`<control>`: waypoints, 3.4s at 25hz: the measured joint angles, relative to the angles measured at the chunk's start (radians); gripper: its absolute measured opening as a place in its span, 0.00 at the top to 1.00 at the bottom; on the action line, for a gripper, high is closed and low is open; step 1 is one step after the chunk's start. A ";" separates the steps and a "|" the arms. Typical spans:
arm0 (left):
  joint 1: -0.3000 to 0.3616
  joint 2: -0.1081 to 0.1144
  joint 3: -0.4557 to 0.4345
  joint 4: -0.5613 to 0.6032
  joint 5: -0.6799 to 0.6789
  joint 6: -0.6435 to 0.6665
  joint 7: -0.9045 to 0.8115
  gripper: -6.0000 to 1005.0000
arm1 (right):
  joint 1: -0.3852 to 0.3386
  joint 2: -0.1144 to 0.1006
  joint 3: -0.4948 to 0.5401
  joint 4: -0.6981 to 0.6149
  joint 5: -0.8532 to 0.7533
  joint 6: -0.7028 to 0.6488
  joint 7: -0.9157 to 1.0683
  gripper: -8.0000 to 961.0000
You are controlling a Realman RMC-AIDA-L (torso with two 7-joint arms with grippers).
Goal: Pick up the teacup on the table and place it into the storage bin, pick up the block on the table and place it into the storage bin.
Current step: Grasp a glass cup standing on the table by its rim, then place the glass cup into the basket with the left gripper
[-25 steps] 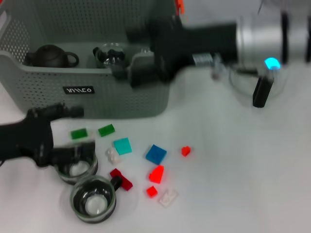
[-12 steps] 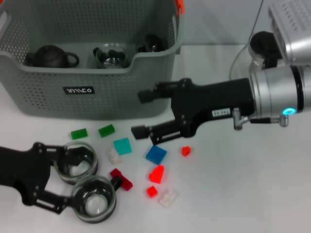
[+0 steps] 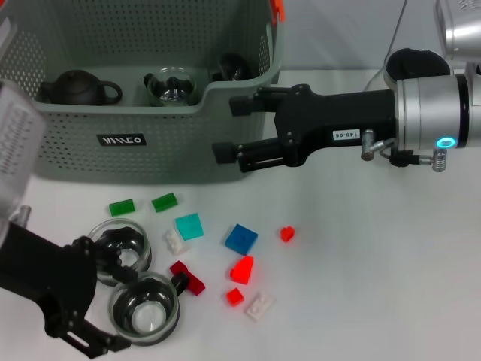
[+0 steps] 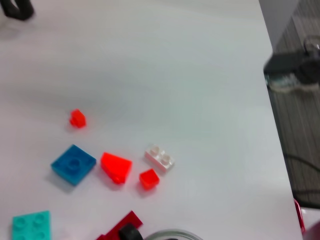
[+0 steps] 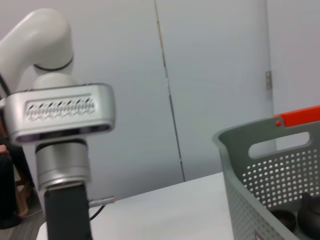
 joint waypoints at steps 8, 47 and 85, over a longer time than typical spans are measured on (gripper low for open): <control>-0.018 -0.016 0.136 0.003 0.074 -0.013 -0.072 0.21 | 0.011 -0.003 0.002 0.027 -0.028 -0.013 -0.007 0.03; -0.019 -0.020 0.358 -0.152 0.103 -0.199 -0.149 0.21 | 0.042 0.003 -0.024 0.053 -0.066 0.031 -0.008 0.03; -0.021 -0.018 0.312 -0.093 0.038 -0.151 -0.174 0.94 | 0.032 -0.010 -0.009 0.052 -0.066 0.030 -0.008 0.03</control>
